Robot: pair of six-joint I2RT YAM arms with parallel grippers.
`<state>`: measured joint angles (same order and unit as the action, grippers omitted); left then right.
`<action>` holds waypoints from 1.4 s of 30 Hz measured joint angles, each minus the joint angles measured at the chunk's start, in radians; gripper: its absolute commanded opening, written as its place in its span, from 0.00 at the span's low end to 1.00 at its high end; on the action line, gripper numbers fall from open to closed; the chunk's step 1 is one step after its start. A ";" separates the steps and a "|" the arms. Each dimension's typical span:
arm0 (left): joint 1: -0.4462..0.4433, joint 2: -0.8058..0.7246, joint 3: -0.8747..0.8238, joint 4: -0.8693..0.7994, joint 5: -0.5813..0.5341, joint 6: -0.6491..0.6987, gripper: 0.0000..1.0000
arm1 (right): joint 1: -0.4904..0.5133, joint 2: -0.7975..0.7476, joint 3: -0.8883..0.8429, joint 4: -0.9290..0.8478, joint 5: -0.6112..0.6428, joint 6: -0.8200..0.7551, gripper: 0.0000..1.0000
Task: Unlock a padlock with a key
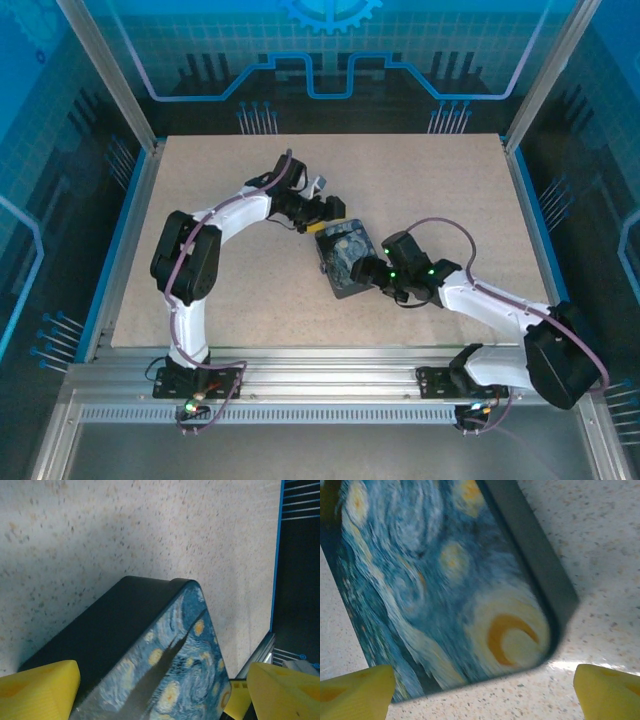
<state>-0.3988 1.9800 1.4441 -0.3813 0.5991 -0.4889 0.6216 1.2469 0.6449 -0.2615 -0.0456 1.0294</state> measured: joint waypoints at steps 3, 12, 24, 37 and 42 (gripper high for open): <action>-0.005 -0.029 -0.069 0.021 0.006 -0.003 0.87 | 0.000 0.019 -0.001 0.035 -0.010 0.016 0.90; 0.004 -0.184 -0.271 0.103 -0.028 -0.034 0.85 | -0.018 0.105 0.030 0.064 -0.036 0.023 0.86; 0.005 -0.325 -0.465 0.195 -0.064 -0.108 0.77 | -0.128 0.284 0.208 0.054 -0.066 -0.083 0.68; -0.002 -0.308 -0.457 0.203 -0.068 -0.167 0.60 | -0.213 0.453 0.427 -0.014 -0.071 -0.210 0.65; -0.005 -0.237 -0.364 0.182 -0.080 -0.167 0.60 | -0.248 0.486 0.476 -0.039 -0.071 -0.240 0.65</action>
<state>-0.4042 1.7435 1.0798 -0.1997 0.5190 -0.6559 0.3737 1.7329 1.1206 -0.3000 -0.1169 0.7898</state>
